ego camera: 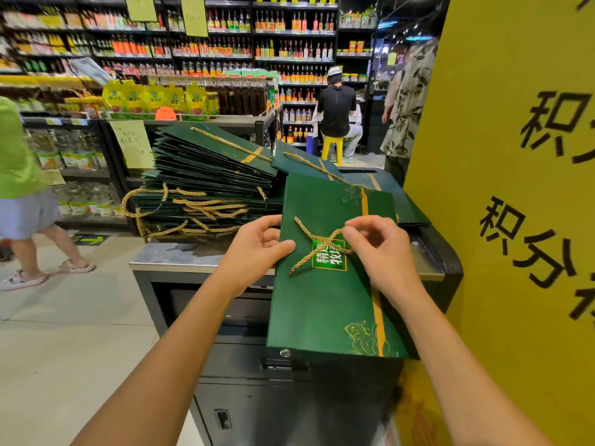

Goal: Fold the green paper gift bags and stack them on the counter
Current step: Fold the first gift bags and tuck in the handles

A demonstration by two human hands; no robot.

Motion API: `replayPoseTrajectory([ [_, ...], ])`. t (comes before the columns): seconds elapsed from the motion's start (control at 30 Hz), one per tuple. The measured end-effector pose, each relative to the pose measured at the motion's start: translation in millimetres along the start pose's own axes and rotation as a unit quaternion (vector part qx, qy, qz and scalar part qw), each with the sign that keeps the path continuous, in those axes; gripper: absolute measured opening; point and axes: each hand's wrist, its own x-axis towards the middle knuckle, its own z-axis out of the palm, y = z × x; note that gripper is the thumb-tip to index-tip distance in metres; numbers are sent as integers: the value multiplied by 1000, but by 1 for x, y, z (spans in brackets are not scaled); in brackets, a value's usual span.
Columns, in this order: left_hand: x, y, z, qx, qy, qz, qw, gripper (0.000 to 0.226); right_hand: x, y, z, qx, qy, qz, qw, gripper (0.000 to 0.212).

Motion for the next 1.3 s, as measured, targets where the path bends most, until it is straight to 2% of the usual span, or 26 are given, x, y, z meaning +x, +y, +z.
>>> replayPoseTrajectory([
  [0.13, -1, -2, 2, -20, 42, 4, 999, 40, -11, 14, -23, -178, 57, 37, 982, 23],
  [0.2, -2, -2, 3, -21, 70, 10, 997, 43, -19, 20, -31, -240, 50, 66, 967, 33],
  [0.37, -9, 1, 13, 0, 147, 29, 989, 40, -25, 22, -36, -223, 26, 67, 972, 37],
  [0.47, -10, -2, 16, 78, 173, 48, 981, 21, -25, 19, -36, -199, 35, 71, 977, 38],
  [0.57, -15, 3, 16, 78, 150, 51, 984, 18, -28, 15, -39, -168, 32, 62, 983, 40],
  [0.63, -20, 6, 15, 43, 114, 44, 992, 32, -29, 13, -41, -152, 26, 53, 987, 43],
  [0.7, -26, 10, 16, 11, 46, 31, 998, 52, -29, 13, -43, -135, 31, 42, 989, 48],
  [0.77, -26, 12, 18, 6, -16, 37, 999, 70, -26, 12, -45, -127, 43, 33, 990, 53],
  [0.83, -21, 13, 18, 14, -41, 45, 998, 79, -20, 9, -48, -125, 54, 31, 990, 55],
  [1.03, 27, 46, 17, 71, -33, 40, 996, 69, 28, -5, -55, -158, 59, 42, 985, 52],
  [1.3, 128, 61, 36, 260, 45, 13, 964, 52, 132, 6, -52, -272, 30, 66, 959, 50],
])
